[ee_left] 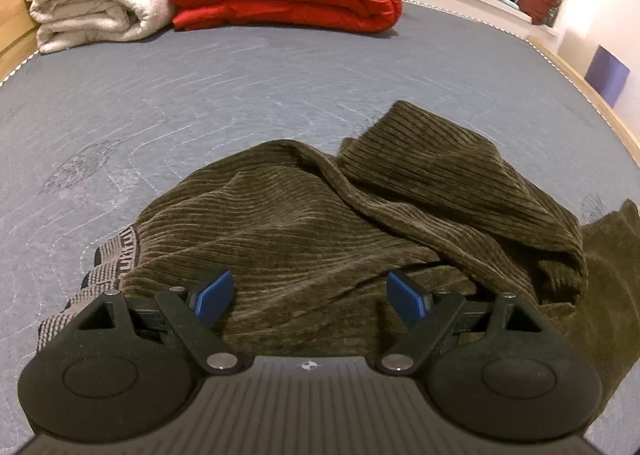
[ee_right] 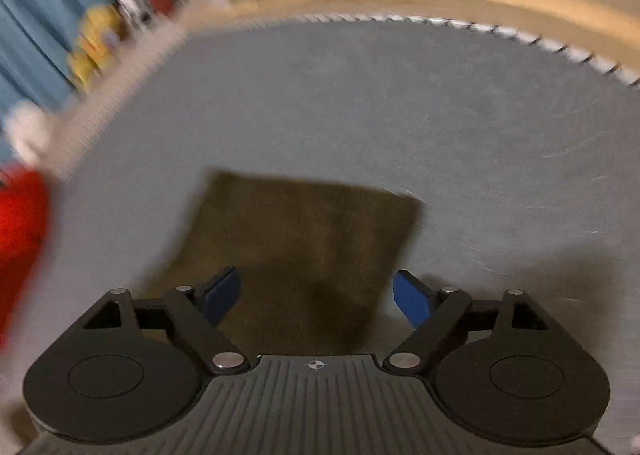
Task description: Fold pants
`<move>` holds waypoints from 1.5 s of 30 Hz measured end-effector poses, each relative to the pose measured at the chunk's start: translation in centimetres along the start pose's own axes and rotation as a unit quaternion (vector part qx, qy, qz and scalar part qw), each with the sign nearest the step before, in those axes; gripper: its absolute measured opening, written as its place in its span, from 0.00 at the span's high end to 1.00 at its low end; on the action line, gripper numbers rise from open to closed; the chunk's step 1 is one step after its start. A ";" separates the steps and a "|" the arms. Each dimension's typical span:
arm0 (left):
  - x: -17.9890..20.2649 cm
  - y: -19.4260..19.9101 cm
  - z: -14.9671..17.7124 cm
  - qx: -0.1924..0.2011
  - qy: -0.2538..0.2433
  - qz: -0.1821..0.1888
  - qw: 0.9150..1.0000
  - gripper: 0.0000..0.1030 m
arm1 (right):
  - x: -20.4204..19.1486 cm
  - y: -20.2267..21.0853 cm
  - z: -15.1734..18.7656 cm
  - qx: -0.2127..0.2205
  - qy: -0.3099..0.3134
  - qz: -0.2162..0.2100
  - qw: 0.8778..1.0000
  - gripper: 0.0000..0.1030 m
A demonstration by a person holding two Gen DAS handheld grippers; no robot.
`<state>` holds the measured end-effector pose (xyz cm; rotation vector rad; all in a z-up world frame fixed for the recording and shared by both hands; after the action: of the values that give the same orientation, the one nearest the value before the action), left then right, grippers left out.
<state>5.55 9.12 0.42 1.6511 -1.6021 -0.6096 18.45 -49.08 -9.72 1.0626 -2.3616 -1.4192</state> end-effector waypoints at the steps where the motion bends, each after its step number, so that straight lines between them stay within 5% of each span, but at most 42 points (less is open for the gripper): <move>1: 0.4 0.1 0.1 0.002 -0.007 0.006 1.000 0.15 | -0.1 -0.3 0.1 -0.002 -0.010 0.003 1.000 0.18; 3: 1.6 0.7 0.4 0.011 -0.033 0.033 0.999 0.15 | 0.3 -0.7 0.4 0.001 -0.012 0.001 1.000 0.22; 5: 3.4 1.3 1.1 0.016 -0.070 0.080 0.994 0.17 | 1.1 -1.2 1.0 0.008 -0.001 -0.005 1.000 0.39; 6: 4.4 1.5 1.6 0.013 -0.089 0.108 0.990 0.18 | 1.5 -1.8 1.2 0.012 0.006 -0.008 1.000 0.58; 8: 6.8 1.8 2.9 -0.003 -0.131 0.171 0.977 0.25 | 1.1 -1.8 1.7 0.029 0.017 -0.006 0.999 0.88; 10: 9.4 1.9 4.6 -0.019 -0.175 0.216 0.960 0.33 | 3.7 -1.2 1.5 0.036 0.006 -0.018 0.999 0.92; 13: 13.2 1.8 7.3 -0.036 -0.249 0.253 0.934 0.46 | 5.0 0.8 1.0 0.064 -0.024 -0.040 0.997 0.93; 18: 17.8 1.0 11.1 -0.066 -0.309 0.296 0.901 0.45 | 6.3 3.8 0.2 0.108 -0.030 -0.033 0.993 0.93; 27: 21.6 -2.2 16.2 -0.114 -0.422 0.243 0.866 0.43 | 12.6 5.5 0.4 0.077 -0.112 0.060 0.989 0.94; 29: 21.7 -2.1 15.8 -0.120 -0.421 0.241 0.866 0.83 | 13.1 4.6 0.6 0.050 -0.113 0.063 0.990 0.93; 32: 22.2 -1.5 15.3 -0.130 -0.413 0.248 0.867 0.92 | 13.4 4.9 0.5 0.070 -0.112 0.133 0.982 0.90; 34: 21.9 -0.1 15.0 -0.132 -0.418 0.264 0.859 0.93 | 13.1 6.1 -0.1 0.116 -0.110 0.153 0.975 0.71; 38: 21.7 1.4 16.0 -0.154 -0.460 0.313 0.817 0.93 | 10.0 7.8 -0.8 0.186 -0.062 0.050 0.979 0.51; 39: 21.6 1.3 16.3 -0.152 -0.467 0.311 0.813 0.92 | 8.6 7.7 -0.7 0.183 -0.038 0.006 0.982 0.46; 42: 20.9 0.1 15.4 -0.169 -0.432 0.308 0.831 0.82 | 4.2 6.6 0.1 0.151 0.014 -0.081 0.985 0.46; 44: 19.9 0.7 13.0 -0.142 -0.390 0.331 0.848 0.55 | 1.5 5.3 0.6 0.122 0.034 -0.111 0.986 0.46; 45: 19.3 1.0 11.6 -0.123 -0.362 0.340 0.859 0.51 | 0.3 4.5 0.8 0.111 0.042 -0.116 0.986 0.45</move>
<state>-2.01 -11.83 -2.82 0.5684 -2.3424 -1.0547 15.68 -47.45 -6.49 1.4673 -2.4420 -1.1681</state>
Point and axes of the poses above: each gripper's, at about its wrist camera, not at the fingertips, and y roughly against the way its jaws point, x to its right, z to its underside, the point moved 2 cm from there along -y, roughly the way its jaws point, and after that the axes turned 9 degrees about z, right-handed, at the moved point
